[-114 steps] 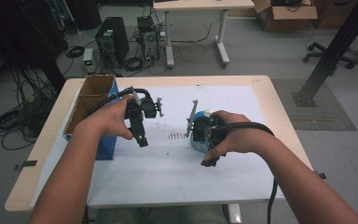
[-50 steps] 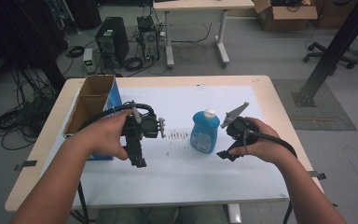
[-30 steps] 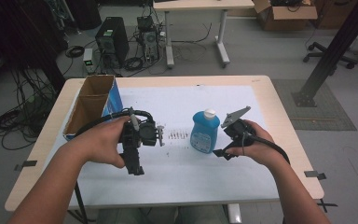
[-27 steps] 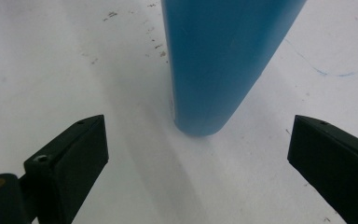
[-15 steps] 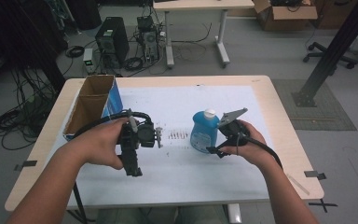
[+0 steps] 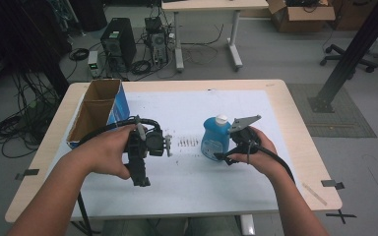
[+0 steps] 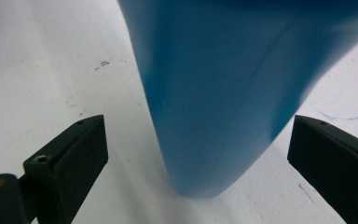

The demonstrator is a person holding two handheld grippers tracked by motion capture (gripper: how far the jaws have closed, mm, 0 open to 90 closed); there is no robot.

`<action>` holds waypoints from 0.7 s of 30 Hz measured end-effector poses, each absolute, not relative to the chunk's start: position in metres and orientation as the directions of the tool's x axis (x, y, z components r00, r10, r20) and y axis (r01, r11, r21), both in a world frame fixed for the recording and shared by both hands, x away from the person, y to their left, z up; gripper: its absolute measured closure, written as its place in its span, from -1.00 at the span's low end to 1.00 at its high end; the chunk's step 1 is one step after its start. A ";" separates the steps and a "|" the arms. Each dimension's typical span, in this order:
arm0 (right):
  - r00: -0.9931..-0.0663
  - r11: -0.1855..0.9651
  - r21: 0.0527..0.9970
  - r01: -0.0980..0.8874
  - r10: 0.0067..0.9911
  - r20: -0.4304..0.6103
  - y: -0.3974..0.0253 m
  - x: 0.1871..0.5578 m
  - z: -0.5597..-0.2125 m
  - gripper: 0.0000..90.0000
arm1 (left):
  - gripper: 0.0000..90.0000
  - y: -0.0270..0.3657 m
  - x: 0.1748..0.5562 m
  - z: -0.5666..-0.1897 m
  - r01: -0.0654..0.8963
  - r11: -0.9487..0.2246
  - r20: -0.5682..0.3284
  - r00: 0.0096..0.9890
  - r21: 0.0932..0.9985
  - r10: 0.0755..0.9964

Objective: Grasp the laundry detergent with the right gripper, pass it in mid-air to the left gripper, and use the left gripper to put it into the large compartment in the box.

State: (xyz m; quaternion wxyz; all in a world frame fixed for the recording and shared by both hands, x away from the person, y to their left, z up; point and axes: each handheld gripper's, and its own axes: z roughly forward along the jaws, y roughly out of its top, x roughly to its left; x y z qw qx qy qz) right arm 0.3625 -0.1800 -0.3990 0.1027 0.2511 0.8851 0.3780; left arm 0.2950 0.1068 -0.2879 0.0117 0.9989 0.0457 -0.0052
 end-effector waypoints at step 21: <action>-0.845 0.518 0.784 0.343 0.534 0.017 -0.179 0.365 -0.408 -0.90 | -1.00 0.106 0.294 -0.289 0.090 -0.996 -0.012 0.996 0.024 0.089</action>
